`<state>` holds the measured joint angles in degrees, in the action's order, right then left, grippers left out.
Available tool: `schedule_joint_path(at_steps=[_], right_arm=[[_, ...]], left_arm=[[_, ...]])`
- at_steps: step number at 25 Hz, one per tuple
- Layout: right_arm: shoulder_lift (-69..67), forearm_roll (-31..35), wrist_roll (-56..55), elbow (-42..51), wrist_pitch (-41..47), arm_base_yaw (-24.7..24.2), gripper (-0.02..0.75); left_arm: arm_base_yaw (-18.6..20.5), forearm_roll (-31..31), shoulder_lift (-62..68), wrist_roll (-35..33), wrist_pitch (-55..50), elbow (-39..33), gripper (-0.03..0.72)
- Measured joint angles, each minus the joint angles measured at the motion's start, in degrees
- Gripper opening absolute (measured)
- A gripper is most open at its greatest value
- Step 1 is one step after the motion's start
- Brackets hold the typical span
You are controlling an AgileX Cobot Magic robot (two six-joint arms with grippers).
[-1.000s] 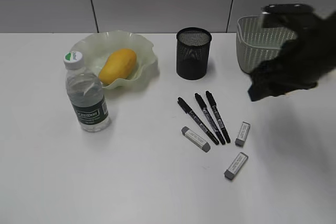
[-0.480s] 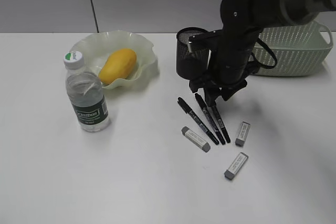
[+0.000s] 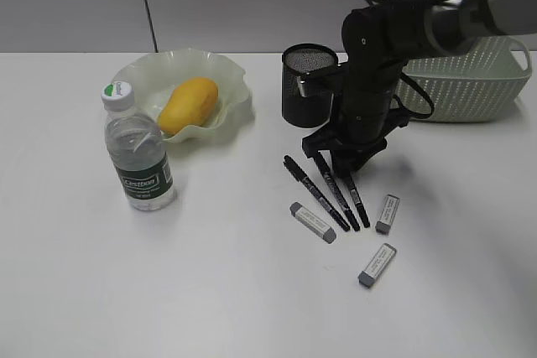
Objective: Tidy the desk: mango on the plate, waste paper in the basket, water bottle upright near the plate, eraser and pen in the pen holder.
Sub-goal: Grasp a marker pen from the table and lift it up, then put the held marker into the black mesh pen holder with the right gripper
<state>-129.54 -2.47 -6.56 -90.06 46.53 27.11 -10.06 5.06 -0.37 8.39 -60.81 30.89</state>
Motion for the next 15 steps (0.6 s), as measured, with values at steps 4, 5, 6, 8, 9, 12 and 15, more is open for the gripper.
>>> schedule_joint_path(at_steps=[4, 5, 6, 8, 9, 12, 15], right_arm=[[0.0, 0.0, -0.1, -0.1, 0.1, 0.0, 0.115], [0.2, 0.2, -0.1, -0.2, 0.1, 0.0, 0.115], [0.6, 0.5, -0.1, -0.1, 0.1, 0.0, 0.112], [3.3, 1.2, -0.1, 1.4, -1.2, 0.0, 0.111], [6.1, 1.8, -0.1, 3.0, -3.7, 0.0, 0.111], [17.6, 2.5, -0.1, 12.0, -21.2, 0.0, 0.111], [26.2, -0.4, 0.0, 22.4, -49.8, -0.7, 0.111]], left_arm=[[0.0, 0.0, 0.0, 0.0, 0.0, 0.0, 0.433], [0.0, 0.0, 0.0, 0.0, 0.0, 0.0, 0.433], [0.0, 0.0, 0.0, 0.0, 0.0, 0.0, 0.433], [0.0, 0.0, 0.0, 0.0, 0.0, 0.0, 0.433], [0.0, 0.0, 0.0, 0.0, 0.0, 0.0, 0.433], [0.0, 0.0, 0.0, 0.0, 0.0, 0.0, 0.433], [0.0, 0.0, 0.0, 0.0, 0.0, 0.0, 0.433]])
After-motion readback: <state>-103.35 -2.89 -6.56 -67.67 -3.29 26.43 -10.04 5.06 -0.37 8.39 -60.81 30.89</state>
